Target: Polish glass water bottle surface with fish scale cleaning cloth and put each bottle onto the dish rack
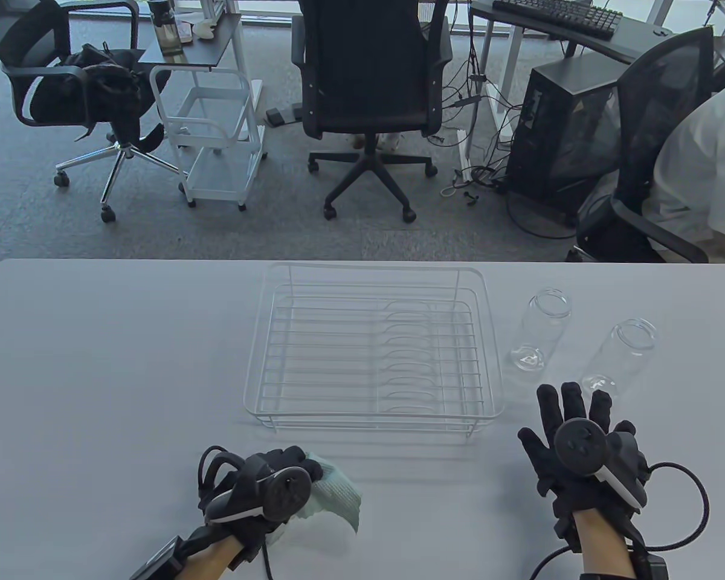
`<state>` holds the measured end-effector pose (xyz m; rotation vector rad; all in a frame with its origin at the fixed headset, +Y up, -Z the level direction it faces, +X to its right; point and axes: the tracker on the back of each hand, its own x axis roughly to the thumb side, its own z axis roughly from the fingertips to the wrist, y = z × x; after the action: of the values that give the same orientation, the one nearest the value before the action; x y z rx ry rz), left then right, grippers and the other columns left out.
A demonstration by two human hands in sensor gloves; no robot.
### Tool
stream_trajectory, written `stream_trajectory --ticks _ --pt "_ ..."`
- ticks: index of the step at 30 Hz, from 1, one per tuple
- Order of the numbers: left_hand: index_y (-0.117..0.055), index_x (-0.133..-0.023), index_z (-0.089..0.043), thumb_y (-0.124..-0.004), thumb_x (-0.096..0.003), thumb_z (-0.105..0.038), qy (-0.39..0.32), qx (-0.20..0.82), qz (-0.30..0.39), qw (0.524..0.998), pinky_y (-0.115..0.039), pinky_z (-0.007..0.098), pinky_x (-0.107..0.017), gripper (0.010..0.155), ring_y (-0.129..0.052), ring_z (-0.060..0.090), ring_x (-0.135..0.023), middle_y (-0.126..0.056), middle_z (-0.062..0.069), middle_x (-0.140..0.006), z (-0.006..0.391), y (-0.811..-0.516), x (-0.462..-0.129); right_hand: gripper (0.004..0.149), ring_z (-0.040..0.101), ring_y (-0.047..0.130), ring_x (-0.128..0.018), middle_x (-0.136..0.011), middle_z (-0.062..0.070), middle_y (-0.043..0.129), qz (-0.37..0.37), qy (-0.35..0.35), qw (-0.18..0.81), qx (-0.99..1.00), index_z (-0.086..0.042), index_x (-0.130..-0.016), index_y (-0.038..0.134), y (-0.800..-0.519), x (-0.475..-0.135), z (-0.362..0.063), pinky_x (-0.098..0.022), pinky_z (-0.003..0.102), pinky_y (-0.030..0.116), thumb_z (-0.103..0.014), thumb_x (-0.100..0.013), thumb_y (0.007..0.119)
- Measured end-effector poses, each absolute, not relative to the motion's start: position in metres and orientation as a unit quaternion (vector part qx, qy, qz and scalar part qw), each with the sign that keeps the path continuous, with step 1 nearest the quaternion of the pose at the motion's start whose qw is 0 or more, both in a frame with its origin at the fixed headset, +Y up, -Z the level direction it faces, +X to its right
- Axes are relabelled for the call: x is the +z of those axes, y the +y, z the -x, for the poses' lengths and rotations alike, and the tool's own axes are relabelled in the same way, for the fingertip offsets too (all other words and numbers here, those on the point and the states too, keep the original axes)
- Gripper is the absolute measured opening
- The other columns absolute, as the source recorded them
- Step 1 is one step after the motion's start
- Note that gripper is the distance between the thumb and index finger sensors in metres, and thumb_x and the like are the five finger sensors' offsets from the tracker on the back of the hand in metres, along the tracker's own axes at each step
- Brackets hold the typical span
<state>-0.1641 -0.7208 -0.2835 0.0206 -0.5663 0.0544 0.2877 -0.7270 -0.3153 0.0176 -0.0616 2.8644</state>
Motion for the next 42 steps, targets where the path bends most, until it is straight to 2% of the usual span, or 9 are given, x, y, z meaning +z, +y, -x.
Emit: stream_trajectory --ticks 3,9,13,17,22,29,33,35,42 --pt "-0.079 -0.09 -0.036 -0.087 -0.0496 -0.037 -0.276 0.056 -0.052 0.958 -0.088 0.04 -0.042 0.041 -0.103 0.02 -0.054 -0.092 0.001 -0.086 0.176 -0.708 -0.278 0.08 0.061 0.006 -0.1 -0.118 0.015 0.012 -0.004 -0.055 0.157 0.986 -0.018 -0.115 0.022 -0.718 -0.31 -0.291 -0.054 0.084 0.019 -0.058 -0.057 0.061" --pt "-0.08 -0.089 -0.036 -0.088 -0.0495 -0.036 -0.221 0.133 -0.126 0.958 -0.088 0.041 -0.042 0.04 -0.102 0.022 -0.054 -0.091 0.001 -0.086 0.221 -0.684 -0.276 0.083 0.062 0.01 -0.099 -0.118 0.017 0.014 0.023 -0.128 0.223 0.966 -0.013 -0.115 0.025 -0.694 -0.302 -0.312 -0.054 0.084 0.023 -0.056 -0.057 0.067" --pt "-0.08 -0.089 -0.036 -0.088 -0.0498 -0.035 -0.191 0.177 -0.139 0.955 -0.087 0.041 -0.043 0.04 -0.102 0.023 -0.055 -0.091 0.002 -0.086 0.244 -0.678 -0.278 0.083 0.062 0.018 -0.099 -0.117 0.019 0.022 0.055 -0.174 0.266 0.946 -0.007 -0.113 0.03 -0.685 -0.301 -0.334 -0.055 0.083 0.03 -0.053 -0.056 0.07" --pt "-0.081 -0.089 -0.036 -0.088 -0.0498 -0.035 -0.184 0.163 -0.141 0.959 -0.086 0.041 -0.043 0.039 -0.101 0.023 -0.055 -0.091 0.002 -0.087 0.25 -0.68 -0.28 0.086 0.063 0.022 -0.099 -0.117 0.02 0.025 0.078 -0.195 0.243 0.947 -0.006 -0.112 0.033 -0.674 -0.302 -0.36 -0.056 0.083 0.034 -0.054 -0.054 0.074" --pt "-0.081 -0.089 -0.036 -0.088 -0.0504 -0.036 -0.181 0.167 -0.157 0.956 -0.086 0.041 -0.043 0.039 -0.1 0.023 -0.056 -0.09 0.002 -0.088 0.247 -0.683 -0.28 0.102 0.061 0.007 -0.097 -0.113 0.018 0.002 0.111 -0.195 0.23 0.947 -0.005 -0.112 0.019 -0.667 -0.311 -0.383 -0.057 0.082 0.028 -0.053 -0.049 0.084" --pt "-0.082 -0.088 -0.036 -0.088 -0.0498 -0.037 -0.178 0.161 -0.178 0.954 -0.085 0.041 -0.044 0.039 -0.1 0.023 -0.056 -0.089 0.002 -0.088 0.246 -0.681 -0.277 0.11 0.061 0.002 -0.096 -0.111 0.023 -0.003 0.151 -0.133 0.299 0.933 -0.002 -0.11 0.012 -0.692 -0.34 -0.41 -0.057 0.082 0.026 -0.054 -0.046 0.086" --pt "-0.082 -0.088 -0.036 -0.088 -0.05 -0.037 -0.178 0.162 -0.177 0.954 -0.085 0.041 -0.044 0.039 -0.1 0.023 -0.056 -0.089 0.001 -0.088 0.246 -0.682 -0.277 0.11 0.06 -0.003 -0.095 -0.11 0.021 -0.008 0.154 -0.103 0.354 0.917 -0.012 -0.11 0.007 -0.71 -0.353 -0.418 -0.057 0.082 0.023 -0.057 -0.047 0.085" --pt "-0.082 -0.088 -0.036 -0.088 -0.0502 -0.037 -0.178 0.162 -0.176 0.955 -0.085 0.042 -0.045 0.039 -0.099 0.024 -0.057 -0.089 0.005 -0.088 0.244 -0.683 -0.277 0.112 0.06 -0.003 -0.095 -0.11 0.022 -0.006 0.168 -0.111 0.387 0.9 -0.01 -0.109 0.006 -0.721 -0.359 -0.421 -0.057 0.082 0.023 -0.057 -0.046 0.085" --pt "-0.082 -0.088 -0.036 -0.088 -0.0503 -0.037 -0.18 0.149 -0.173 0.957 -0.085 0.042 -0.045 0.039 -0.099 0.024 -0.057 -0.089 0.005 -0.088 0.24 -0.685 -0.276 0.12 0.06 -0.002 -0.095 -0.109 0.025 -0.006 0.178 -0.071 0.435 0.88 -0.002 -0.104 -0.003 -0.754 -0.376 -0.425 -0.057 0.082 0.023 -0.061 -0.044 0.083"
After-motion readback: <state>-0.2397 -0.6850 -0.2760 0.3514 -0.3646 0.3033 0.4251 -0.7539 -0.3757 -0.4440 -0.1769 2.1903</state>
